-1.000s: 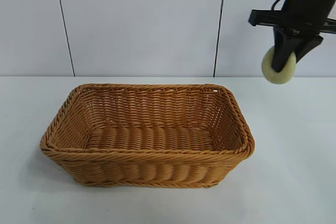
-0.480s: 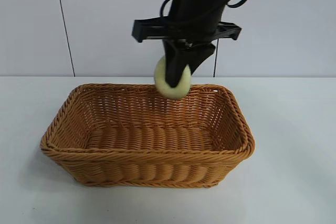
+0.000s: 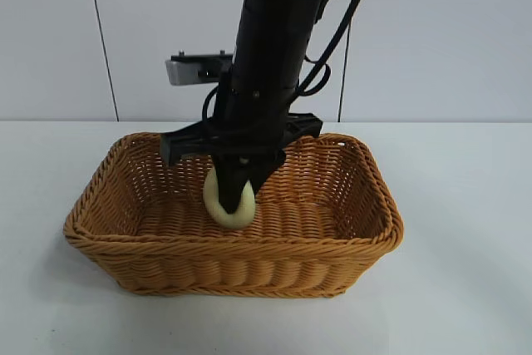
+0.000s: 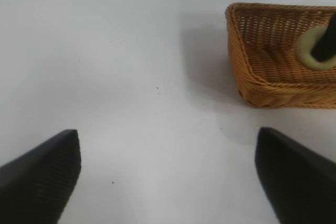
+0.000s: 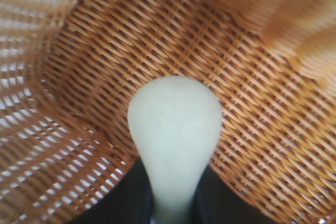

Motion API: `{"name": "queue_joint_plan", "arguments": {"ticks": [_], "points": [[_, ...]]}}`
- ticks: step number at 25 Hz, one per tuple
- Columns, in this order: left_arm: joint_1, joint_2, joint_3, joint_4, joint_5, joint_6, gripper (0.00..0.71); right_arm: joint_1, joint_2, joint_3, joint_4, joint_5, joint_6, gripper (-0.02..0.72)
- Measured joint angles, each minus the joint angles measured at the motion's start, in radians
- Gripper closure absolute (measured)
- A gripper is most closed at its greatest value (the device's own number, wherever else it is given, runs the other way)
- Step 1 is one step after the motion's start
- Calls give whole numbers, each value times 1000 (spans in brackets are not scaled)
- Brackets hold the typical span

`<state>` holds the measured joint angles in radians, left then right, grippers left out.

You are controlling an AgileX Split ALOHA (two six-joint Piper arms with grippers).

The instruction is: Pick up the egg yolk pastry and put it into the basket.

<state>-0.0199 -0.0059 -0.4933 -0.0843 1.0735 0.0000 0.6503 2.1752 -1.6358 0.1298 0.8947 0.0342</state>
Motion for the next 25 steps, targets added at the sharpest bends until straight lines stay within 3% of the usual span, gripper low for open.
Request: {"name": "queue_joint_plan", "arguments": {"ticks": [2,4,12,25], "points": [[0,0,0,0,0,0,15,0,0,-24,-8,32,0,177],[0,0,0,0,0,0,15,0,0,-78,-31,85,3,135],[0,0,0,0,1,0,15,-28,0,-386,-204,292,112,113],[0,0,0,0,1,0,14,-355,-3,-440,-237,314,130,113]]}}
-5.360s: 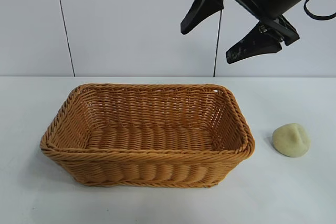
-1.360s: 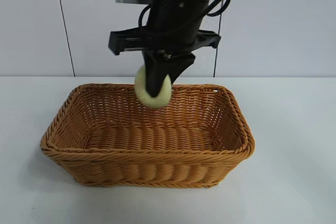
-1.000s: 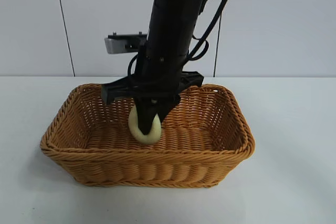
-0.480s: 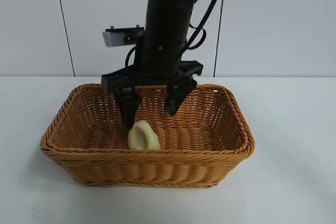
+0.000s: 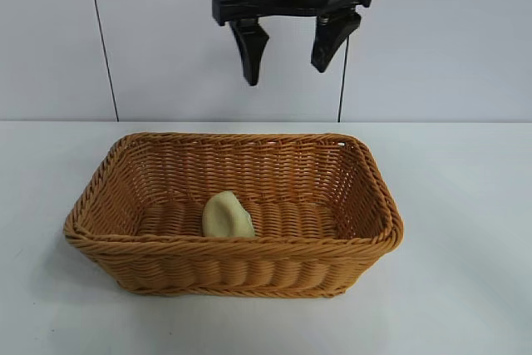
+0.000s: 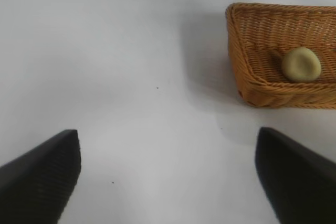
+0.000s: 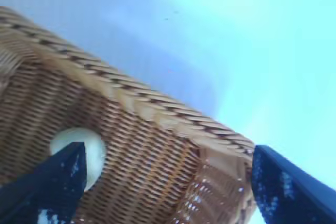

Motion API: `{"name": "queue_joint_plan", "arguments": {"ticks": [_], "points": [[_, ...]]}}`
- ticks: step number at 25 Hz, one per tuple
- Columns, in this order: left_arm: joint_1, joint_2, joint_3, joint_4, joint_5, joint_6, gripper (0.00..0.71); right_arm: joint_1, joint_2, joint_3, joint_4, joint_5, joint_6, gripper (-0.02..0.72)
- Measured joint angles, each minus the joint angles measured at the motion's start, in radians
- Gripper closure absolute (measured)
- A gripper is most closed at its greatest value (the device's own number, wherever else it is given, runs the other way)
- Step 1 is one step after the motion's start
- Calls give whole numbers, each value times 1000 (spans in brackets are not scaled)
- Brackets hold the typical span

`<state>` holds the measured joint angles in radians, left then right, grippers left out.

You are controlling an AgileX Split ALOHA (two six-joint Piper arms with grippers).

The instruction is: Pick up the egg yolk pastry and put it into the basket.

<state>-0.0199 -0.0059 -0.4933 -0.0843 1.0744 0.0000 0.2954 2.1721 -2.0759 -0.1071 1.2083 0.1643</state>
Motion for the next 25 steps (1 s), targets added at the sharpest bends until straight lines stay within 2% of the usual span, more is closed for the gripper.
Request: {"name": "queue_joint_plan", "arguments": {"ticks": [6,10,15,21,25], "points": [[0,0,0,0,0,0,14,-168,0,0,-8,0,0,113],[0,0,0,0,0,0,14,-237,0,0,-9,0,0,113],[0,0,0,0,0,0,14,-260,0,0,-7,0,-1,113],[0,0,0,0,0,0,14,-258,-6,8,52,0,-37,113],[0,0,0,1,0,0,14,-258,-76,107,60,-1,-45,113]]}}
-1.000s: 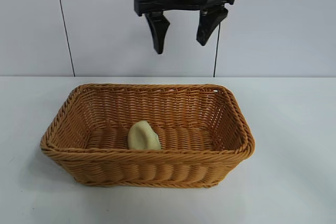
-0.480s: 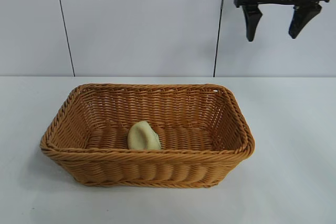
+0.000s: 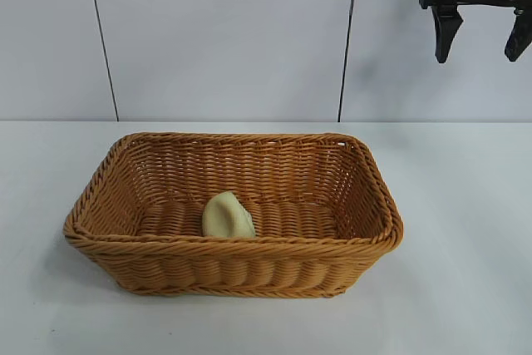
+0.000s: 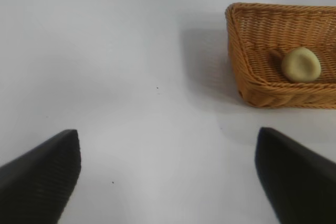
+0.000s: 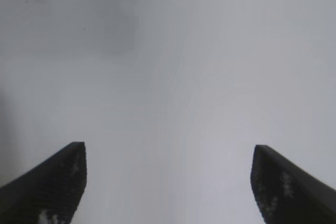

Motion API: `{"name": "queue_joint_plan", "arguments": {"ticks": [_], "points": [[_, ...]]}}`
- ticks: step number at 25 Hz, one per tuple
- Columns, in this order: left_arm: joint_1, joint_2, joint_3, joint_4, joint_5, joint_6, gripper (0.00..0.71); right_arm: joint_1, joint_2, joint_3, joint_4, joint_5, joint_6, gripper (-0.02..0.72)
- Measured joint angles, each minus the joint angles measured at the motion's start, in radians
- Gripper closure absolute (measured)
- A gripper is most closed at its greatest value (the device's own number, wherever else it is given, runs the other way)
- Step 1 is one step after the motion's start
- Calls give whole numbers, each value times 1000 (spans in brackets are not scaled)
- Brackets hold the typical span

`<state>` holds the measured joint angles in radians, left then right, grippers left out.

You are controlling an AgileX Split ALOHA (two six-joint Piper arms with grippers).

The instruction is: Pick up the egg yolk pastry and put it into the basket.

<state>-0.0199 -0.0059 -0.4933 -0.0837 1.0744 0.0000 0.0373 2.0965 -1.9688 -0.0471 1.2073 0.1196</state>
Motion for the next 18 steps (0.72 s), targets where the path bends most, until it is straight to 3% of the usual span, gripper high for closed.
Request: {"name": "queue_joint_plan", "arguments": {"ticks": [6,18], "points": [[0,0,0,0,2,0,14,0,-202,319,3,-2,-20,113],[0,0,0,0,2,0,14,0,-800,1215,5,-25,-56,113]]}}
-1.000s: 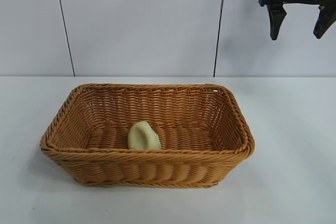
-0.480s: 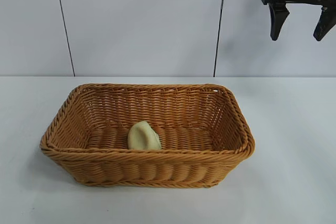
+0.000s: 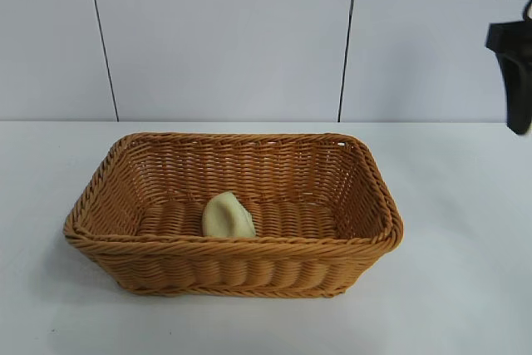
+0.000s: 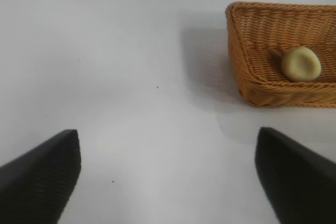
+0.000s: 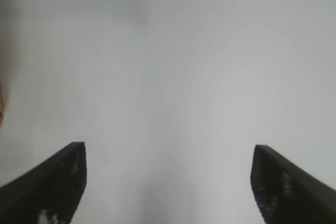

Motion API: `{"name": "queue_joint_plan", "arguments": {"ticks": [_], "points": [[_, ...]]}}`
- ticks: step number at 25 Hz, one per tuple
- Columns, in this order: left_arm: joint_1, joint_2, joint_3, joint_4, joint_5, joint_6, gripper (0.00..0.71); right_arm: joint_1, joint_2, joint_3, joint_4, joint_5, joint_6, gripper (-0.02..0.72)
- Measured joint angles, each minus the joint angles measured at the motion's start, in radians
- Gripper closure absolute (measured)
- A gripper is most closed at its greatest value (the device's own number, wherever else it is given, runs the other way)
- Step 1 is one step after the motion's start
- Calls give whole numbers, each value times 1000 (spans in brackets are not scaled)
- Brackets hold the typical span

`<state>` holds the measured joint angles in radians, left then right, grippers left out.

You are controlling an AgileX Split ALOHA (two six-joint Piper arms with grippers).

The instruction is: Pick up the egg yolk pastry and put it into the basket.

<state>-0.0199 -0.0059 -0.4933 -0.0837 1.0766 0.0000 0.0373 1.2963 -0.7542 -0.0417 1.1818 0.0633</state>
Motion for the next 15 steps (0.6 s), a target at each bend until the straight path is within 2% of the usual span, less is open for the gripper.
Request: {"name": "queue_joint_plan", "arguments": {"ticks": [5,10,15], "points": [[0,0,0,0,0,0,14,0,-282,197,0,-51,0,113],[0,0,0,0,0,0,14,0,-585,237,11,-159,-4,113],[0,0,0,0,0,0,14,0,-874,247,31,-170,-28,113]]}}
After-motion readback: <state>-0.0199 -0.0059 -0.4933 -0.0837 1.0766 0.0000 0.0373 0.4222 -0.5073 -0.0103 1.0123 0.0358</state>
